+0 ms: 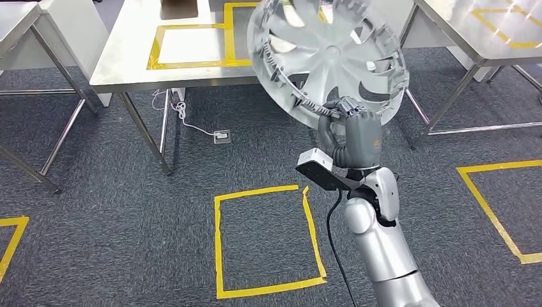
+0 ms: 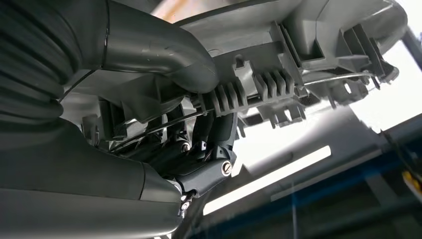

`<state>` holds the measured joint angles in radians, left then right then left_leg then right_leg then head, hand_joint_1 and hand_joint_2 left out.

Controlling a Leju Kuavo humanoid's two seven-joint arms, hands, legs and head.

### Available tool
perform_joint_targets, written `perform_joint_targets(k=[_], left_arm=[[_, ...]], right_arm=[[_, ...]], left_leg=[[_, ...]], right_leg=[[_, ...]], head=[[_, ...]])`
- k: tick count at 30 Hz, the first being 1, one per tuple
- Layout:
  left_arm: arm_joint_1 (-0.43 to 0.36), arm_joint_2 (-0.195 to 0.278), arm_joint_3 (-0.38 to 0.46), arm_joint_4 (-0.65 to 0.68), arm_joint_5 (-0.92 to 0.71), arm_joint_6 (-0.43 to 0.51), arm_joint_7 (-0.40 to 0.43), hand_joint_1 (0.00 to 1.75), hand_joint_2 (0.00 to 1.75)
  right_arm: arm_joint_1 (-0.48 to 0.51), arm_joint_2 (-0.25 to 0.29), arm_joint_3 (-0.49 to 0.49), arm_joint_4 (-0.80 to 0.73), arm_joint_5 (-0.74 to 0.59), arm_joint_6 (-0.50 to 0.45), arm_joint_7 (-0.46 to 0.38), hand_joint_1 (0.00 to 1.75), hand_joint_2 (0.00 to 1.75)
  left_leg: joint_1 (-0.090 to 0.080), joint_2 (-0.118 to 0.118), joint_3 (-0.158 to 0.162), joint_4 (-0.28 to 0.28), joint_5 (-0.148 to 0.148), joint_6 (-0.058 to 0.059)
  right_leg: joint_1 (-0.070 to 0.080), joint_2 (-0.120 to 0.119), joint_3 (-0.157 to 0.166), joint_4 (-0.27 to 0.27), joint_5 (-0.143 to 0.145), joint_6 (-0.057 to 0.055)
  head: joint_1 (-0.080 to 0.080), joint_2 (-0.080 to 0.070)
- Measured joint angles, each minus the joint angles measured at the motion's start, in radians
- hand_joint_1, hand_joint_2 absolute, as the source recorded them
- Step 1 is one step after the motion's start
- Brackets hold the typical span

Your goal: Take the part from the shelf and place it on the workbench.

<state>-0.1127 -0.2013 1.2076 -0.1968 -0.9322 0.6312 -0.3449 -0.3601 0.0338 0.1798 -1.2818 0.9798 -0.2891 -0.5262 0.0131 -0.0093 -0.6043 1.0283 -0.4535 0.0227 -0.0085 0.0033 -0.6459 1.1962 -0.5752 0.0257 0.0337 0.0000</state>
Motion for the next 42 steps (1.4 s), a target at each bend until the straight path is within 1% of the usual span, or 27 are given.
perform_joint_targets(k=[1, 2, 3, 4, 6, 7, 9, 12, 14, 16, 17, 18, 19, 21, 23, 26, 28, 29, 31, 32, 33, 34, 36, 37, 38, 39, 42], left_arm=[[0.001, 0.000, 0.000, 0.000, -0.002, 0.002, 0.006, 0.00, 1.75], [0.003, -0.001, 0.000, 0.000, -0.002, 0.004, 0.011, 0.00, 1.75], [0.005, -0.001, 0.000, 0.000, -0.002, 0.005, 0.013, 0.00, 1.75], [0.006, -0.001, 0.000, 0.000, -0.002, 0.006, 0.015, 0.00, 1.75], [0.005, -0.004, 0.000, 0.000, -0.002, 0.008, 0.016, 0.00, 1.75], [0.004, -0.005, 0.000, 0.000, -0.002, 0.008, 0.016, 0.00, 1.75], [0.003, -0.008, 0.000, 0.000, 0.000, 0.009, 0.014, 0.00, 1.75], [0.004, -0.011, 0.000, 0.000, 0.007, 0.011, 0.010, 0.00, 1.75], [0.003, -0.011, 0.000, 0.000, 0.010, 0.013, 0.007, 0.00, 1.75], [0.003, -0.011, 0.000, 0.000, 0.013, 0.014, 0.003, 0.00, 1.75], [0.004, -0.011, 0.000, 0.000, 0.013, 0.014, 0.000, 0.00, 1.75], [0.005, -0.010, 0.000, 0.000, 0.013, 0.014, -0.003, 0.00, 1.75], [0.005, -0.009, 0.000, 0.000, 0.013, 0.014, -0.005, 0.00, 1.75], [0.005, -0.005, 0.000, 0.000, 0.013, 0.014, -0.010, 0.00, 1.75], [0.004, -0.002, 0.000, 0.000, 0.014, 0.014, -0.015, 0.00, 1.75], [0.004, 0.003, 0.000, 0.000, 0.017, 0.016, -0.021, 0.00, 1.75], [0.004, 0.009, 0.000, -0.001, 0.018, 0.017, -0.024, 0.00, 1.75], [0.003, 0.011, 0.000, -0.002, 0.018, 0.017, -0.025, 0.00, 1.75], [0.003, 0.016, 0.000, -0.003, 0.017, 0.017, -0.026, 0.00, 1.75], [0.004, 0.017, 0.000, -0.003, 0.017, 0.017, -0.026, 0.00, 1.75], [0.004, 0.018, 0.000, -0.003, 0.017, 0.017, -0.025, 0.00, 1.75], [0.004, 0.018, 0.000, -0.003, 0.017, 0.017, -0.025, 0.00, 1.75], [0.004, 0.019, 0.000, -0.002, 0.017, 0.017, -0.025, 0.00, 1.75], [0.004, 0.019, 0.000, -0.002, 0.017, 0.017, -0.025, 0.00, 1.75], [0.003, 0.019, 0.000, -0.002, 0.017, 0.017, -0.025, 0.00, 1.75], [0.003, 0.020, 0.000, -0.002, 0.017, 0.017, -0.025, 0.00, 1.75], [0.003, 0.023, 0.000, -0.003, 0.015, 0.018, -0.021, 0.00, 1.75]], right_arm=[[-0.001, -0.001, 0.000, 0.000, 0.006, -0.022, -0.001, 1.75, 1.75], [-0.001, -0.002, 0.000, 0.000, 0.010, -0.036, -0.001, 1.75, 1.75], [-0.001, -0.003, 0.000, 0.000, 0.013, -0.044, -0.001, 1.75, 1.75], [-0.001, -0.003, 0.000, 0.000, 0.015, -0.047, 0.001, 1.75, 1.75], [-0.002, -0.005, 0.000, 0.000, 0.021, -0.051, 0.004, 1.75, 1.75], [-0.003, -0.005, 0.000, 0.000, 0.027, -0.054, 0.006, 1.75, 1.75], [-0.006, -0.005, 0.000, -0.001, 0.044, -0.066, 0.012, 1.75, 1.75], [-0.009, -0.006, 0.001, -0.002, 0.055, -0.077, 0.022, 1.75, 1.75], [-0.010, -0.007, 0.001, -0.002, 0.057, -0.077, 0.025, 1.75, 1.75], [-0.010, -0.007, 0.001, -0.002, 0.059, -0.077, 0.024, 1.75, 1.75], [-0.009, -0.007, 0.002, -0.002, 0.059, -0.078, 0.024, 1.75, 1.75], [-0.008, -0.007, 0.002, -0.002, 0.057, -0.078, 0.024, 1.75, 1.75], [-0.007, -0.007, 0.003, -0.002, 0.054, -0.078, 0.025, 1.75, 1.75], [-0.006, -0.007, 0.003, -0.002, 0.047, -0.079, 0.026, 1.75, 1.75], [-0.007, -0.007, 0.005, -0.003, 0.044, -0.080, 0.026, 1.75, 1.75], [-0.009, -0.007, 0.010, -0.005, 0.043, -0.080, 0.026, 1.75, 1.75], [-0.011, -0.007, 0.012, -0.008, 0.042, -0.078, 0.026, 1.75, 1.75], [-0.012, -0.007, 0.012, -0.009, 0.041, -0.078, 0.026, 1.75, 1.75], [-0.015, -0.007, 0.012, -0.010, 0.041, -0.078, 0.025, 1.75, 1.75], [-0.015, -0.007, 0.012, -0.010, 0.042, -0.078, 0.025, 1.75, 1.75], [-0.014, -0.007, 0.012, -0.010, 0.042, -0.078, 0.025, 1.75, 1.75], [-0.014, -0.007, 0.012, -0.010, 0.042, -0.077, 0.026, 1.75, 1.75], [-0.015, -0.007, 0.013, -0.010, 0.042, -0.077, 0.027, 1.75, 1.75], [-0.016, -0.007, 0.013, -0.010, 0.042, -0.077, 0.027, 1.75, 1.75], [-0.018, -0.007, 0.013, -0.010, 0.042, -0.077, 0.026, 1.75, 1.75], [-0.020, -0.006, 0.014, -0.010, 0.042, -0.077, 0.026, 1.75, 1.75], [-0.021, -0.007, 0.015, -0.011, 0.041, -0.077, 0.027, 1.75, 1.75]], left_leg=[[0.000, 0.000, 0.003, 0.000, -0.003, 0.002], [0.000, 0.000, 0.006, 0.000, -0.006, 0.002], [-0.001, 0.000, 0.011, 0.000, -0.009, 0.002], [-0.001, 0.000, 0.018, 0.000, -0.013, 0.001], [-0.001, -0.002, 0.029, 0.000, -0.021, -0.004], [-0.003, -0.002, 0.031, 0.001, -0.024, -0.008], [-0.003, -0.002, 0.030, 0.000, -0.028, -0.019], [-0.002, 0.000, 0.028, 0.007, -0.036, -0.037], [-0.002, 0.001, -0.008, 0.079, -0.072, -0.045], [-0.001, 0.002, -0.081, 0.209, -0.121, -0.052], [-0.001, 0.002, -0.113, 0.259, -0.129, -0.054], [0.000, 0.002, -0.129, 0.275, -0.118, -0.055], [0.000, 0.003, -0.126, 0.252, -0.088, -0.055], [-0.001, 0.003, -0.074, 0.120, -0.007, -0.050], [-0.003, 0.003, -0.026, 0.015, 0.028, -0.040], [-0.007, 0.003, -0.014, -0.006, 0.020, -0.021], [-0.004, 0.002, -0.008, -0.010, 0.018, -0.009], [-0.001, 0.002, -0.005, -0.013, 0.017, -0.004], [-0.001, 0.002, 0.000, -0.012, 0.011, 0.002], [-0.001, 0.002, 0.003, -0.012, 0.007, 0.002], [-0.001, 0.001, 0.007, -0.012, 0.003, 0.002], [0.000, 0.000, 0.013, -0.012, -0.001, 0.000], [0.000, -0.002, 0.027, -0.011, -0.011, -0.006], [-0.001, -0.003, 0.032, -0.010, -0.017, -0.011], [-0.002, -0.003, 0.034, -0.010, -0.020, -0.017], [-0.003, -0.003, 0.035, -0.010, -0.023, -0.023], [-0.002, -0.003, 0.038, -0.011, -0.029, -0.041]], right_leg=[[0.000, 0.000, -0.041, 0.068, -0.019, 0.001], [0.000, 0.000, -0.072, 0.113, -0.025, 0.001], [0.000, 0.000, -0.083, 0.116, -0.007, -0.001], [0.001, 0.000, -0.074, 0.081, 0.029, -0.004], [0.004, 0.000, -0.016, -0.064, 0.111, -0.017], [0.008, -0.001, 0.010, -0.125, 0.132, -0.022], [0.015, -0.002, 0.033, -0.176, 0.136, -0.030], [0.011, -0.002, 0.042, -0.189, 0.136, -0.041], [0.004, -0.003, 0.052, -0.196, 0.136, -0.051], [0.004, -0.003, 0.058, -0.195, 0.130, -0.056], [0.004, -0.002, 0.061, -0.194, 0.126, -0.057], [0.004, -0.002, 0.067, -0.193, 0.121, -0.056], [0.004, -0.001, 0.073, -0.192, 0.115, -0.055], [0.004, -0.001, 0.087, -0.190, 0.103, -0.049], [0.008, 0.001, 0.094, -0.186, 0.092, -0.040], [0.008, 0.001, 0.095, -0.186, 0.084, -0.023], [0.006, 0.001, 0.082, -0.157, 0.064, -0.011], [0.004, 0.001, 0.059, -0.112, 0.042, -0.005], [0.000, 0.001, -0.019, 0.028, -0.012, 0.004], [-0.002, 0.001, -0.056, 0.088, -0.026, 0.006], [-0.003, 0.000, -0.079, 0.115, -0.021, 0.007], [-0.004, 0.000, -0.080, 0.100, 0.006, 0.007], [-0.006, -0.001, -0.031, -0.035, 0.095, 0.003], [-0.004, -0.002, 0.000, -0.106, 0.126, -0.002], [-0.001, -0.002, 0.022, -0.156, 0.142, -0.007], [0.002, -0.002, 0.032, -0.178, 0.142, -0.012], [0.004, 0.000, 0.040, -0.185, 0.135, -0.030]], head=[[0.000, 0.000], [0.000, 0.000], [0.000, 0.000], [0.000, 0.000], [0.000, 0.000], [0.000, 0.000], [0.000, 0.000], [-0.001, 0.000], [-0.005, 0.000], [-0.007, 0.000], [-0.008, 0.000], [-0.008, 0.000], [-0.008, 0.000], [-0.008, 0.000], [-0.008, 0.000], [-0.009, 0.000], [-0.008, 0.000], [-0.008, 0.000], [-0.007, 0.000], [-0.007, 0.000], [-0.007, 0.000], [-0.007, 0.000], [-0.006, 0.000], [-0.006, 0.000], [-0.006, 0.000], [-0.006, 0.000], [-0.006, 0.000]])
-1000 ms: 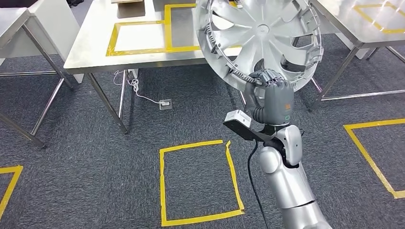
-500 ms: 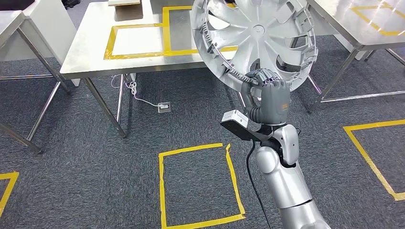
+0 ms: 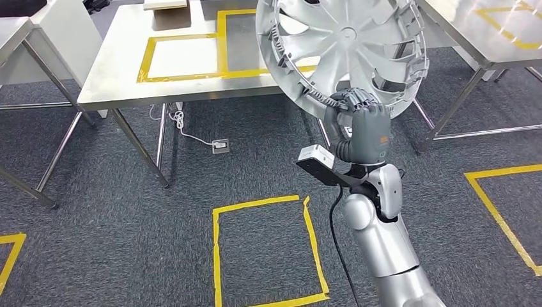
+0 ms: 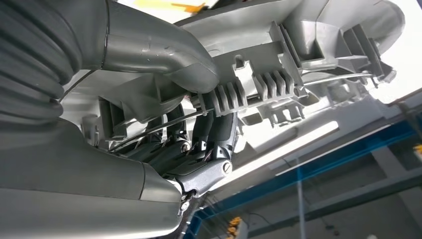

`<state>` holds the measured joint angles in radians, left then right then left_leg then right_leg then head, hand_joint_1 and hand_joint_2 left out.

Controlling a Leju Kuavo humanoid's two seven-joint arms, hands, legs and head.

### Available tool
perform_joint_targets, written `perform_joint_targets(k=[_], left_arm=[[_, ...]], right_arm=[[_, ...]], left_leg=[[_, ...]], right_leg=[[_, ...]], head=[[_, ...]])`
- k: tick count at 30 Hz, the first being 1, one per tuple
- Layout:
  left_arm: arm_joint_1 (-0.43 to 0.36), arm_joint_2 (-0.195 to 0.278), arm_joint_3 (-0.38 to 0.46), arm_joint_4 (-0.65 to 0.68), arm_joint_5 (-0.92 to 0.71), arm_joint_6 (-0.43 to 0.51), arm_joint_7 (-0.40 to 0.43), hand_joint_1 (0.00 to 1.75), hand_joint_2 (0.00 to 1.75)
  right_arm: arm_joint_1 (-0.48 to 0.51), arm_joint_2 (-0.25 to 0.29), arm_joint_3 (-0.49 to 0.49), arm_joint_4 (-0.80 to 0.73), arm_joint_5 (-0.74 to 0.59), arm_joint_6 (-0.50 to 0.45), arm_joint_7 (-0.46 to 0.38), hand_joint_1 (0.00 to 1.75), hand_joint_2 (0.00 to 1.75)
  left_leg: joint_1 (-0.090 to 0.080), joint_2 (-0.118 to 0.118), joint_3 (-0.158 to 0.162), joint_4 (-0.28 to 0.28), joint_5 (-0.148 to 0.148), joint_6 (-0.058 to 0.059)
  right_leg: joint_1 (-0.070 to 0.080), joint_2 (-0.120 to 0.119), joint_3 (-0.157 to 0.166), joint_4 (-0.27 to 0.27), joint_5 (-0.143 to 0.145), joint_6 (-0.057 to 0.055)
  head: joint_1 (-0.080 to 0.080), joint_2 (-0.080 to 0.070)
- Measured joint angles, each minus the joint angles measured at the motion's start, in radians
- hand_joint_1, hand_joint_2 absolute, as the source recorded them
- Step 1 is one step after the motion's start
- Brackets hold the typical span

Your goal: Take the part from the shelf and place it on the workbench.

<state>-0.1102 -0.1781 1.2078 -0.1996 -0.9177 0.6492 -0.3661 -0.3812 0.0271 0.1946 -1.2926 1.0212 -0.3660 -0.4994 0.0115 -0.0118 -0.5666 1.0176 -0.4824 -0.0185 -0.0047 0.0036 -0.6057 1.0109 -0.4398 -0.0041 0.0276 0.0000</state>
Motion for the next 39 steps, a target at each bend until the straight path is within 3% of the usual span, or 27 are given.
perform_joint_targets(k=[2, 5, 6, 7, 8, 9, 11, 12, 15, 17, 20, 21, 22, 23, 25, 27, 29, 32, 33, 35, 36, 37, 38, 39], left_arm=[[0.000, 0.004, 0.000, -0.001, 0.002, 0.001, 0.002, 0.00, 1.75], [0.002, 0.014, 0.000, -0.001, 0.018, 0.000, -0.003, 0.00, 1.75], [0.003, 0.017, 0.000, -0.001, 0.021, -0.001, -0.004, 0.00, 1.75], [0.003, 0.020, 0.000, -0.001, 0.023, -0.002, -0.003, 0.00, 1.75], [0.003, 0.022, 0.000, -0.001, 0.023, -0.002, 0.000, 0.00, 1.75], [0.003, 0.024, 0.000, -0.001, 0.024, -0.002, 0.002, 0.00, 1.75], [0.003, 0.027, 0.000, -0.001, 0.025, -0.002, 0.012, 0.00, 1.75], [0.003, 0.027, 0.000, -0.001, 0.026, -0.002, 0.016, 0.00, 1.75], [0.002, 0.025, 0.000, -0.001, 0.026, -0.001, 0.024, 0.00, 1.75], [0.002, 0.023, 0.000, -0.002, 0.027, 0.001, 0.018, 0.00, 1.75], [0.002, 0.023, 0.000, -0.003, 0.031, 0.002, 0.008, 0.00, 1.75], [0.003, 0.022, 0.000, -0.003, 0.031, 0.002, 0.006, 0.00, 1.75], [0.003, 0.022, 0.000, -0.003, 0.032, 0.002, 0.004, 0.00, 1.75], [0.003, 0.022, 0.000, -0.003, 0.032, 0.002, 0.001, 0.00, 1.75], [0.003, 0.021, 0.000, -0.003, 0.030, 0.002, -0.007, 0.00, 1.75], [0.002, 0.019, 0.000, -0.003, 0.023, 0.002, -0.016, 0.00, 1.75], [0.003, 0.019, 0.000, -0.003, 0.016, 0.001, -0.026, 0.00, 1.75], [0.002, 0.018, 0.000, -0.003, 0.011, 0.000, -0.035, 0.00, 1.75], [0.002, 0.018, 0.000, -0.003, 0.011, 0.000, -0.036, 0.00, 1.75], [0.002, 0.018, 0.000, -0.003, 0.010, 0.000, -0.037, 0.00, 1.75], [0.002, 0.019, 0.000, -0.003, 0.010, 0.000, -0.037, 0.00, 1.75], [0.003, 0.019, 0.000, -0.003, 0.010, 0.000, -0.037, 0.00, 1.75], [0.003, 0.019, 0.000, -0.003, 0.010, 0.000, -0.037, 0.00, 1.75], [0.003, 0.020, 0.000, -0.003, 0.010, 0.000, -0.037, 0.00, 1.75]], right_arm=[[-0.002, 0.002, 0.001, 0.000, 0.006, 0.006, 0.002, 1.75, 1.75], [-0.011, 0.012, 0.017, 0.003, 0.029, 0.022, 0.009, 1.75, 1.75], [-0.014, 0.015, 0.024, 0.005, 0.035, 0.026, 0.011, 1.75, 1.75], [-0.016, 0.019, 0.030, 0.007, 0.038, 0.029, 0.014, 1.75, 1.75], [-0.018, 0.022, 0.034, 0.008, 0.040, 0.032, 0.016, 1.75, 1.75], [-0.021, 0.025, 0.038, 0.009, 0.040, 0.035, 0.019, 1.75, 1.75], [-0.030, 0.035, 0.046, 0.009, 0.043, 0.040, 0.027, 1.75, 1.75], [-0.034, 0.040, 0.049, 0.009, 0.047, 0.041, 0.032, 1.75, 1.75], [-0.032, 0.053, 0.055, -0.005, 0.056, 0.046, 0.045, 1.75, 1.75], [-0.023, 0.054, 0.055, -0.023, 0.054, 0.048, 0.047, 1.75, 1.75], [-0.007, 0.052, 0.051, -0.044, 0.051, 0.049, 0.040, 1.75, 1.75], [0.000, 0.051, 0.050, -0.047, 0.050, 0.049, 0.039, 1.75, 1.75], [0.006, 0.049, 0.049, -0.050, 0.049, 0.049, 0.040, 1.75, 1.75], [0.012, 0.047, 0.047, -0.052, 0.047, 0.049, 0.040, 1.75, 1.75], [0.022, 0.038, 0.041, -0.056, 0.041, 0.045, 0.037, 1.75, 1.75], [0.034, 0.026, 0.033, -0.064, 0.034, 0.035, 0.027, 1.75, 1.75], [0.054, 0.014, 0.023, -0.078, 0.027, 0.023, 0.019, 1.75, 1.75], [0.081, 0.003, 0.008, -0.101, 0.020, 0.016, 0.018, 1.75, 1.75], [0.087, 0.001, 0.004, -0.105, 0.019, 0.015, 0.018, 1.75, 1.75], [0.096, -0.002, 0.001, -0.111, 0.020, 0.014, 0.016, 1.75, 1.75], [0.101, -0.004, 0.000, -0.112, 0.020, 0.013, 0.015, 1.75, 1.75], [0.106, -0.005, 0.000, -0.113, 0.020, 0.013, 0.014, 1.75, 1.75], [0.110, -0.007, -0.002, -0.114, 0.020, 0.013, 0.014, 1.75, 1.75], [0.113, -0.008, -0.003, -0.115, 0.020, 0.013, 0.014, 1.75, 1.75]], left_leg=[[0.001, 0.002, -0.024, 0.050, -0.026, -0.010], [0.002, 0.003, -0.135, 0.246, -0.097, -0.020], [0.002, 0.003, -0.162, 0.284, -0.098, -0.022], [0.002, 0.004, -0.171, 0.284, -0.079, -0.022], [0.002, 0.004, -0.159, 0.242, -0.040, -0.021], [0.002, 0.005, -0.133, 0.174, 0.005, -0.019], [0.001, 0.006, -0.077, 0.049, 0.057, -0.011], [0.000, 0.007, -0.063, 0.020, 0.062, -0.005], [-0.001, 0.006, -0.055, 0.006, 0.051, 0.017], [0.003, 0.005, -0.047, 0.002, 0.047, 0.030], [0.004, 0.005, -0.040, 0.001, 0.038, 0.039], [0.004, 0.006, -0.036, 0.001, 0.034, 0.039], [0.004, 0.006, -0.031, 0.001, 0.030, 0.039], [0.004, 0.005, -0.024, 0.001, 0.026, 0.038], [0.004, 0.005, -0.011, 0.001, 0.017, 0.033], [0.002, 0.003, -0.007, 0.002, 0.010, 0.024], [0.001, 0.002, -0.007, 0.000, 0.007, 0.011], [0.002, 0.005, -0.019, 0.028, -0.014, -0.004], [0.002, 0.006, -0.041, 0.073, -0.036, -0.008], [0.004, 0.006, -0.112, 0.208, -0.087, -0.013], [0.004, 0.006, -0.146, 0.264, -0.099, -0.016], [0.004, 0.006, -0.166, 0.288, -0.091, -0.017], [0.005, 0.007, -0.166, 0.272, -0.064, -0.017], [0.005, 0.007, -0.147, 0.215, -0.022, -0.016]], right_leg=[[-0.005, -0.002, 0.010, -0.008, -0.001, -0.014], [-0.004, -0.002, 0.020, -0.008, -0.011, -0.027], [-0.003, -0.001, 0.025, -0.008, -0.015, -0.028], [-0.003, 0.000, 0.030, -0.007, -0.020, -0.027], [-0.003, 0.000, 0.038, -0.005, -0.026, -0.024], [-0.003, 0.000, 0.045, -0.004, -0.032, -0.021], [0.001, 0.001, 0.052, 0.001, -0.044, -0.012], [0.004, 0.001, 0.053, 0.002, -0.048, -0.008], [0.004, 0.001, 0.055, 0.002, -0.058, 0.008], [0.002, 0.000, 0.036, 0.048, -0.086, 0.020], [-0.002, 0.000, -0.076, 0.246, -0.163, 0.032], [-0.003, 0.000, -0.108, 0.293, -0.169, 0.033], [-0.003, 0.000, -0.123, 0.304, -0.154, 0.033], [-0.004, 0.000, -0.116, 0.271, -0.119, 0.031], [-0.002, -0.001, -0.059, 0.127, -0.032, 0.023], [0.004, -0.003, -0.015, 0.021, 0.005, 0.012], [0.009, -0.002, -0.006, 0.001, 0.000, 0.003], [0.001, -0.001, 0.007, -0.011, 0.000, -0.014], [-0.003, -0.001, 0.013, -0.014, -0.001, -0.020], [-0.003, -0.001, 0.021, -0.014, -0.007, -0.026], [-0.002, 0.000, 0.026, -0.013, -0.012, -0.027], [-0.003, 0.001, 0.031, -0.013, -0.017, -0.027], [-0.003, 0.001, 0.038, -0.011, -0.023, -0.025], [-0.004, 0.002, 0.045, -0.009, -0.029, -0.022]], head=[[-0.003, 0.000], [-0.006, 0.000], [-0.006, 0.000], [-0.007, 0.000], [-0.006, 0.000], [-0.006, 0.000], [-0.007, 0.000], [-0.008, 0.000], [-0.009, 0.000], [-0.007, 0.000], [-0.005, 0.000], [-0.005, 0.000], [-0.004, 0.000], [-0.004, 0.000], [-0.003, 0.000], [-0.001, 0.000], [-0.001, 0.000], [-0.002, 0.000], [-0.003, 0.000], [-0.004, 0.000], [-0.004, 0.000], [-0.004, 0.000], [-0.004, 0.000], [-0.004, 0.000]])
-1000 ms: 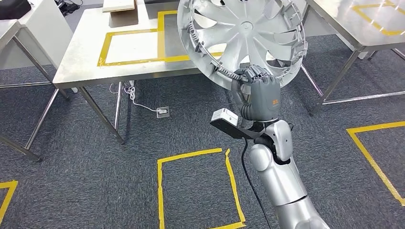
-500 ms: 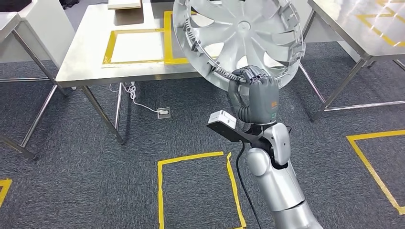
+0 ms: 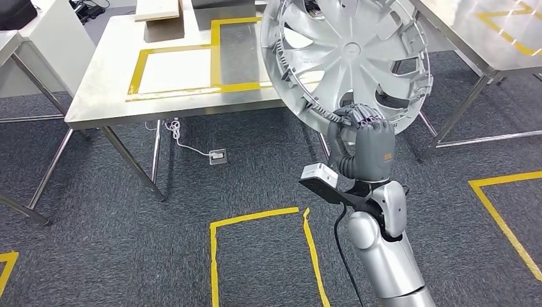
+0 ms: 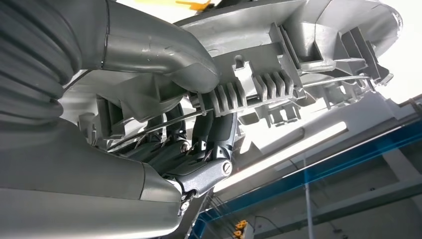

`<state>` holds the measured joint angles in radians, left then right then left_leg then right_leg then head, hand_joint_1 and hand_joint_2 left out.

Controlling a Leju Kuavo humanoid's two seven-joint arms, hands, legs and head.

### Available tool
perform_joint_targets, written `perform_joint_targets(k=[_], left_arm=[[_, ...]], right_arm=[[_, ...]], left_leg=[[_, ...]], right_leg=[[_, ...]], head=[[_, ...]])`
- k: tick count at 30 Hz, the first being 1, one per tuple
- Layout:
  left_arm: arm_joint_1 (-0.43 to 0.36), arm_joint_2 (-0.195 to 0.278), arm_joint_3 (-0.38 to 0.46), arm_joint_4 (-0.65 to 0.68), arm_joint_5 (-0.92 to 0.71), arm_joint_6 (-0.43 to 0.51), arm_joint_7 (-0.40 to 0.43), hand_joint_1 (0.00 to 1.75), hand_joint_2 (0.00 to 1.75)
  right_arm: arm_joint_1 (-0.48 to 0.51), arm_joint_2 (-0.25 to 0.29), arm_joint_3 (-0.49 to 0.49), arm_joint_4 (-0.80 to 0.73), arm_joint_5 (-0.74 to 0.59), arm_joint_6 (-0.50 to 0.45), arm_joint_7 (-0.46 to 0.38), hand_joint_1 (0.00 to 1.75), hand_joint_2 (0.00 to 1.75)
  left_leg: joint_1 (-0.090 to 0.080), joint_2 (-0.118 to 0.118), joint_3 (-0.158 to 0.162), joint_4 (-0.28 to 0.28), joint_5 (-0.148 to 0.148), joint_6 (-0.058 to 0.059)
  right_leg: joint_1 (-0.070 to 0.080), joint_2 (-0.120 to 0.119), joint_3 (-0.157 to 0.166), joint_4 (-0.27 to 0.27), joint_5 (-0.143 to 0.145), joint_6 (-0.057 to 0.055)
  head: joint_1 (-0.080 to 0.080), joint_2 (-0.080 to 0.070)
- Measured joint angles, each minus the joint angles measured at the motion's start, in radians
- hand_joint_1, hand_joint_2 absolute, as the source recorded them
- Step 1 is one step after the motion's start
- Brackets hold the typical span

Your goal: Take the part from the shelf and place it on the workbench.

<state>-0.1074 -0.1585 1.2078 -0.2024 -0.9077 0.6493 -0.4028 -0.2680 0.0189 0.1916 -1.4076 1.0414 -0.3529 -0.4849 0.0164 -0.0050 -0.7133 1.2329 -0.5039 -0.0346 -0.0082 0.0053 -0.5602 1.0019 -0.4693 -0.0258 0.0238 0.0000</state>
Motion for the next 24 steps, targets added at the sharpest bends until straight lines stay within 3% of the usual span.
perform_joint_targets(k=[1, 3, 8, 9, 11, 12, 13, 14, 15, 16, 18, 20, 22, 24], left_arm=[[0.000, 0.000, 0.000, 0.000, 0.000, 0.000, 0.000, 0.00, 1.75], [-0.001, 0.000, 0.000, 0.000, 0.000, 0.000, 0.000, 0.00, 1.75], [-0.002, -0.002, 0.000, 0.000, -0.001, 0.000, 0.010, 0.00, 1.75], [-0.003, -0.003, 0.000, 0.000, -0.002, 0.001, 0.017, 0.00, 1.75], [-0.003, -0.004, 0.000, 0.000, -0.003, 0.005, 0.031, 0.00, 1.75], [-0.003, -0.005, 0.000, 0.000, -0.003, 0.007, 0.034, 0.00, 1.75], [-0.002, -0.006, 0.000, 0.000, -0.003, 0.007, 0.035, 0.00, 1.75], [-0.001, -0.007, 0.000, 0.000, -0.003, 0.007, 0.034, 0.00, 1.75], [-0.001, -0.008, 0.000, 0.000, -0.003, 0.006, 0.032, 0.00, 1.75], [-0.001, -0.010, 0.000, 0.000, -0.003, 0.004, 0.029, 0.00, 1.75], [-0.002, -0.011, 0.000, 0.000, -0.003, 0.000, 0.024, 0.00, 1.75], [-0.003, -0.012, 0.000, 0.000, -0.003, -0.001, 0.022, 0.00, 1.75], [-0.003, -0.012, 0.000, 0.000, -0.003, -0.001, 0.021, 0.00, 1.75], [-0.004, -0.013, 0.000, 0.000, -0.003, -0.001, 0.021, 0.00, 1.75]], right_arm=[[0.002, -0.001, -0.001, -0.001, 0.000, 0.000, 0.000, 1.75, 1.75], [0.003, -0.003, -0.002, -0.003, 0.000, -0.001, 0.000, 1.75, 1.75], [0.001, -0.007, -0.002, -0.011, 0.016, 0.010, 0.012, 1.75, 1.75], [0.001, -0.009, -0.002, -0.012, 0.022, 0.013, 0.016, 1.75, 1.75], [0.001, -0.014, -0.002, -0.012, 0.036, 0.014, 0.023, 1.75, 1.75], [0.003, -0.018, -0.002, -0.012, 0.044, 0.013, 0.026, 1.75, 1.75], [0.006, -0.022, -0.003, -0.011, 0.055, 0.012, 0.032, 1.75, 1.75], [0.008, -0.026, -0.003, -0.011, 0.071, 0.010, 0.040, 1.75, 1.75], [0.009, -0.029, -0.003, -0.011, 0.092, 0.007, 0.051, 1.75, 1.75], [0.010, -0.033, -0.003, -0.011, 0.119, 0.003, 0.063, 1.75, 1.75], [0.009, -0.038, -0.004, -0.012, 0.162, -0.003, 0.080, 1.75, 1.75], [0.008, -0.040, -0.003, -0.012, 0.178, -0.007, 0.087, 1.75, 1.75], [0.009, -0.043, -0.003, -0.013, 0.181, -0.007, 0.091, 1.75, 1.75], [0.009, -0.044, -0.004, -0.014, 0.181, -0.007, 0.093, 1.75, 1.75]], left_leg=[[0.000, 0.000, 0.028, -0.072, 0.040, 0.002], [-0.002, 0.001, 0.077, -0.182, 0.078, 0.012], [-0.004, -0.001, 0.094, -0.205, 0.066, 0.046], [-0.002, -0.001, 0.097, -0.206, 0.065, 0.051], [-0.001, -0.001, 0.100, -0.206, 0.060, 0.058], [-0.002, -0.001, 0.102, -0.206, 0.057, 0.059], [-0.002, -0.001, 0.105, -0.206, 0.054, 0.060], [-0.002, -0.002, 0.110, -0.205, 0.051, 0.059], [-0.002, -0.003, 0.116, -0.205, 0.046, 0.058], [-0.002, -0.004, 0.123, -0.206, 0.042, 0.055], [-0.004, -0.005, 0.131, -0.206, 0.034, 0.046], [-0.005, -0.005, 0.133, -0.208, 0.030, 0.034], [-0.004, -0.004, 0.136, -0.210, 0.027, 0.022], [-0.005, -0.003, 0.115, -0.165, 0.002, 0.012]], right_leg=[[0.000, 0.000, 0.006, 0.003, -0.007, 0.004], [0.003, 0.002, 0.011, 0.009, -0.021, 0.015], [0.002, 0.001, 0.003, 0.034, -0.046, 0.045], [0.000, 0.001, -0.017, 0.076, -0.067, 0.050], [-0.002, -0.001, -0.092, 0.209, -0.119, 0.057], [-0.002, -0.001, -0.130, 0.269, -0.133, 0.059], [-0.002, -0.001, -0.155, 0.300, -0.130, 0.059], [-0.002, -0.001, -0.161, 0.292, -0.107, 0.057], [-0.002, -0.001, -0.147, 0.244, -0.068, 0.054], [-0.001, -0.001, -0.118, 0.169, -0.023, 0.049], [0.006, -0.002, -0.065, 0.046, 0.027, 0.038], [0.013, -0.001, -0.049, 0.013, 0.027, 0.029], [0.009, 0.001, -0.044, 0.006, 0.028, 0.019], [0.003, 0.000, -0.033, -0.005, 0.029, 0.007]], head=[[0.000, 0.000], [-0.001, 0.000], [0.000, 0.000], [0.001, 0.000], [0.002, 0.000], [0.002, 0.000], [0.003, 0.000], [0.003, 0.000], [0.004, 0.000], [0.005, 0.000], [0.007, 0.000], [0.007, 0.000], [0.007, 0.000], [0.005, 0.000]])
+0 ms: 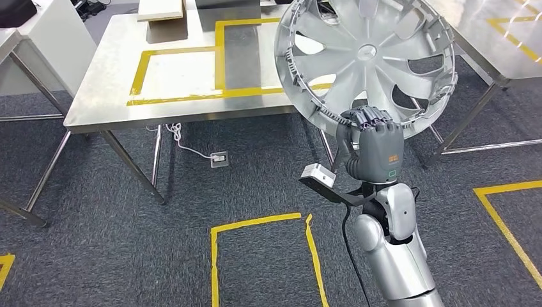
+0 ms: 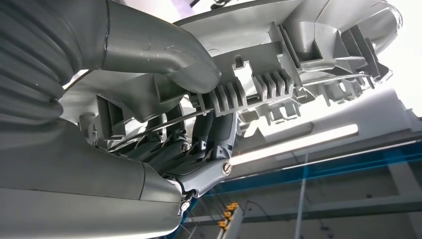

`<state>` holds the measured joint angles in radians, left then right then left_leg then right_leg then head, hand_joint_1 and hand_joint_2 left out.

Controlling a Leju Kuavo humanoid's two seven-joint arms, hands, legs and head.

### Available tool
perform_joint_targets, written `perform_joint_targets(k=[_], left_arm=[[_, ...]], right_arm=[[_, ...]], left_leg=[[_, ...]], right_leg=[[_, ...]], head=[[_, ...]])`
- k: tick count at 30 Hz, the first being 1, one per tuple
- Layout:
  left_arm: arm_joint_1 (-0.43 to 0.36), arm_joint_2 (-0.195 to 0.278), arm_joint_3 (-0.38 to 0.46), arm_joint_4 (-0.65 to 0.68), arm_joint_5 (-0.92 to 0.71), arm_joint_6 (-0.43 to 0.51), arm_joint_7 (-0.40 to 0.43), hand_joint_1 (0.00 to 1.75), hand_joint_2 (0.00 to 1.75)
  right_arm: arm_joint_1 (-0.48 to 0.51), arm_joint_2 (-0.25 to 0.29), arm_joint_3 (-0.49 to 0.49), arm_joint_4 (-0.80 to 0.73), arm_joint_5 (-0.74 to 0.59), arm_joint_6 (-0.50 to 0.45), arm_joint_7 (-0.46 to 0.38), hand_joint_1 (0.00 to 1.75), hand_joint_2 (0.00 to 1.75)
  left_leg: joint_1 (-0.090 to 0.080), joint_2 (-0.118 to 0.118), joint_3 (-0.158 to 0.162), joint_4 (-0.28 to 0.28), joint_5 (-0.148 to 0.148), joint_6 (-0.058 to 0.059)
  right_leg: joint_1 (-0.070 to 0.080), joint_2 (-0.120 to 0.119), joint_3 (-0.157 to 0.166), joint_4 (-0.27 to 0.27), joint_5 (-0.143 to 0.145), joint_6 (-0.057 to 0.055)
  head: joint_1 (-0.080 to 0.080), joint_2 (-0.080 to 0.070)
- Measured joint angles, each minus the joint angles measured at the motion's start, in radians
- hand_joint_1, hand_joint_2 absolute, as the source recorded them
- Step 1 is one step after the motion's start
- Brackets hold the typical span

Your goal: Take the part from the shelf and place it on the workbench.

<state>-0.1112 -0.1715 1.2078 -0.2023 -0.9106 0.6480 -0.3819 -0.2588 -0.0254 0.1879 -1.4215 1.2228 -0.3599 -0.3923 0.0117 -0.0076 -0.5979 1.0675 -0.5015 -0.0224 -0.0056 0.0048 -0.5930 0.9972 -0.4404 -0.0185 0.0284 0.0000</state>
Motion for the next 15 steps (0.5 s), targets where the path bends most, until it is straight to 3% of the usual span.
perform_joint_targets(k=[3, 4, 5, 6, 8, 9, 11, 13, 15], left_arm=[[0.002, 0.000, 0.000, 0.000, 0.000, 0.000, 0.000, 0.00, 1.75], [0.003, 0.000, 0.000, 0.000, 0.000, 0.000, 0.000, 0.00, 1.75], [0.003, 0.000, 0.000, 0.000, 0.000, 0.000, 0.000, 0.00, 1.75], [0.003, 0.001, 0.000, 0.000, 0.000, 0.000, 0.000, 0.00, 1.75], [0.003, 0.002, 0.000, 0.000, 0.000, 0.000, 0.001, 0.00, 1.75], [0.003, 0.002, 0.000, 0.000, 0.000, 0.000, 0.003, 0.00, 1.75], [0.003, 0.002, 0.000, 0.000, -0.001, 0.001, 0.015, 0.00, 1.75], [0.003, 0.001, 0.000, 0.000, -0.004, 0.001, 0.028, 0.00, 1.75], [0.004, 0.000, 0.000, 0.000, -0.007, 0.001, 0.033, 0.00, 1.75]], right_arm=[[0.001, 0.000, 0.000, 0.000, 0.001, 0.000, -0.002, 1.75, 1.75], [0.002, 0.000, 0.000, 0.000, 0.002, 0.000, -0.003, 1.75, 1.75], [0.003, 0.000, 0.000, 0.000, 0.002, 0.000, -0.003, 1.75, 1.75], [0.004, 0.000, 0.000, 0.000, 0.001, 0.000, -0.002, 1.75, 1.75], [0.006, 0.000, 0.000, 0.000, 0.002, 0.001, -0.001, 1.75, 1.75], [0.004, 0.000, 0.000, 0.000, 0.007, 0.004, 0.003, 1.75, 1.75], [-0.001, 0.000, 0.000, 0.000, 0.024, 0.017, 0.015, 1.75, 1.75], [-0.006, -0.001, 0.000, 0.002, 0.038, 0.032, 0.028, 1.75, 1.75], [-0.011, -0.004, 0.000, 0.004, 0.041, 0.037, 0.033, 1.75, 1.75]], left_leg=[[0.002, 0.001, -0.101, 0.188, -0.076, -0.010], [0.003, 0.001, -0.127, 0.230, -0.082, -0.012], [0.003, 0.002, -0.135, 0.233, -0.067, -0.013], [0.003, 0.002, -0.123, 0.197, -0.034, -0.013], [0.004, 0.003, -0.064, 0.064, 0.041, -0.009], [0.003, 0.003, -0.039, 0.009, 0.059, -0.004], [0.000, 0.003, -0.019, -0.033, 0.059, 0.009], [-0.001, 0.002, -0.017, -0.037, 0.057, 0.023], [0.002, 0.001, -0.009, -0.041, 0.054, 0.037]], right_leg=[[-0.001, -0.001, 0.011, -0.001, -0.009, -0.011], [-0.001, -0.001, 0.015, 0.000, -0.013, -0.011], [-0.001, -0.001, 0.019, 0.001, -0.017, -0.010], [-0.002, 0.000, 0.025, 0.004, -0.023, -0.008], [-0.002, 0.001, 0.035, 0.009, -0.036, -0.001], [0.000, 0.002, 0.037, 0.013, -0.041, 0.004], [0.003, 0.003, 0.035, 0.016, -0.047, 0.015], [0.002, 0.003, 0.036, 0.016, -0.052, 0.027], [0.000, 0.000, 0.022, 0.053, -0.073, 0.039]], head=[[-0.002, 0.000], [-0.002, 0.000], [-0.002, 0.000], [-0.002, 0.000], [-0.003, 0.000], [-0.003, 0.000], [-0.004, 0.000], [-0.004, 0.000], [-0.002, 0.000]])
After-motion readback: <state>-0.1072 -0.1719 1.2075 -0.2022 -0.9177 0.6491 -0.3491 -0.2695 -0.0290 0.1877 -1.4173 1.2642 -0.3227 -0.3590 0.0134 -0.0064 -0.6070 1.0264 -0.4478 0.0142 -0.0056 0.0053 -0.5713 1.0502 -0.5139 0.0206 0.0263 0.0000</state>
